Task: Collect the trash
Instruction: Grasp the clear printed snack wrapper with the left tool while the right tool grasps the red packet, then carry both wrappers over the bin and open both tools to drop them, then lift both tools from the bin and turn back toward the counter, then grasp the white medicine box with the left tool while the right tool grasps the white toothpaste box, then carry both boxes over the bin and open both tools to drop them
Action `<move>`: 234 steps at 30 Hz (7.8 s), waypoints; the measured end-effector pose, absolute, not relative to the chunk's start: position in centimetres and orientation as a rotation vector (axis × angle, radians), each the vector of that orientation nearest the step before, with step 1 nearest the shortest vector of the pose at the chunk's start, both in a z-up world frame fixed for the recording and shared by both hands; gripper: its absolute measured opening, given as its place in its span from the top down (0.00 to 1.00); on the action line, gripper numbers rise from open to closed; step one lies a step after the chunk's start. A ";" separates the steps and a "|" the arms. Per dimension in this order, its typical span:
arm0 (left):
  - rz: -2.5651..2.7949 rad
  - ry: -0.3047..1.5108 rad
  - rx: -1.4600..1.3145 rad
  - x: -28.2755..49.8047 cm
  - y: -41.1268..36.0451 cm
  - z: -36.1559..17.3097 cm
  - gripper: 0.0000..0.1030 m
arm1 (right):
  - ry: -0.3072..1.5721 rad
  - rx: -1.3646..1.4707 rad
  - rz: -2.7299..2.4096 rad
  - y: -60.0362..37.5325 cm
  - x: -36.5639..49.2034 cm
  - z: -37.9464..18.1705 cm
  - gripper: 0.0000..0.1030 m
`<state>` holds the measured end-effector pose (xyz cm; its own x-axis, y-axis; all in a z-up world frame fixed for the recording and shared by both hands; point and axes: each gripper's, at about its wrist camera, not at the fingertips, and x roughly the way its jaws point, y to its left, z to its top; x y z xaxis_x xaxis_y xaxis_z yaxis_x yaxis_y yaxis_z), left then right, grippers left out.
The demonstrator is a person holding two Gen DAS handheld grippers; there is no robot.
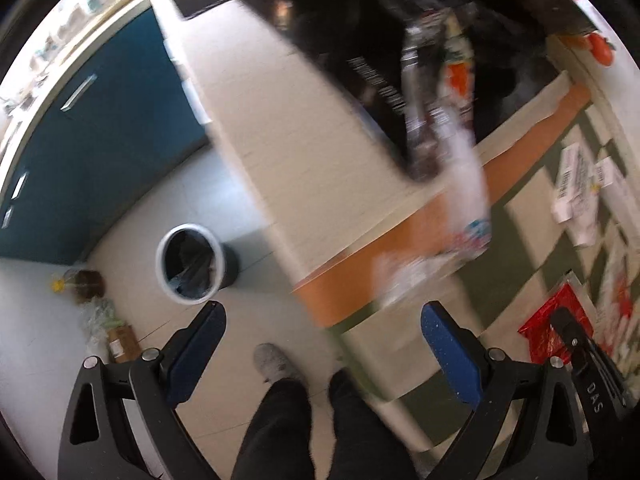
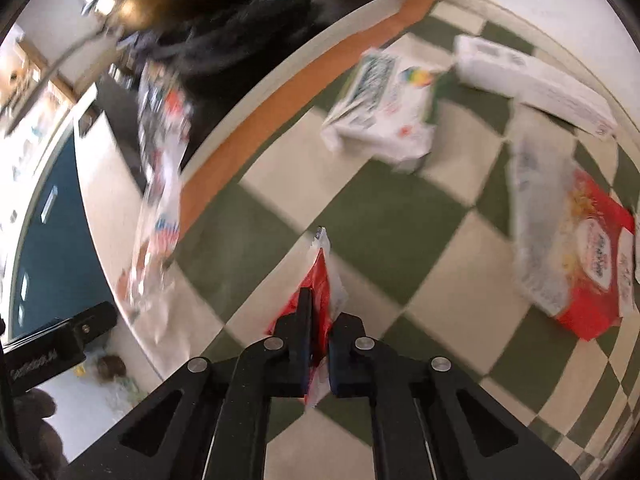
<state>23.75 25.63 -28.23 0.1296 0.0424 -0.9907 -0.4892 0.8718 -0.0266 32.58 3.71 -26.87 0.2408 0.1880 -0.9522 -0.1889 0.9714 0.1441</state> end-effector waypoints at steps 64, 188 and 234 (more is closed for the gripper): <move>0.583 1.385 -1.433 -4.0 66.1 -82.4 0.92 | 1.683 -0.351 0.882 56.7 12.6 -85.0 0.95; 0.119 1.200 -0.111 35.1 15.4 -17.4 0.81 | 1.042 0.564 -0.045 -12.3 46.1 -17.6 0.49; 0.620 1.406 -1.260 -1.3 69.1 -78.8 0.79 | 1.610 -0.358 0.814 55.6 13.0 -78.5 0.50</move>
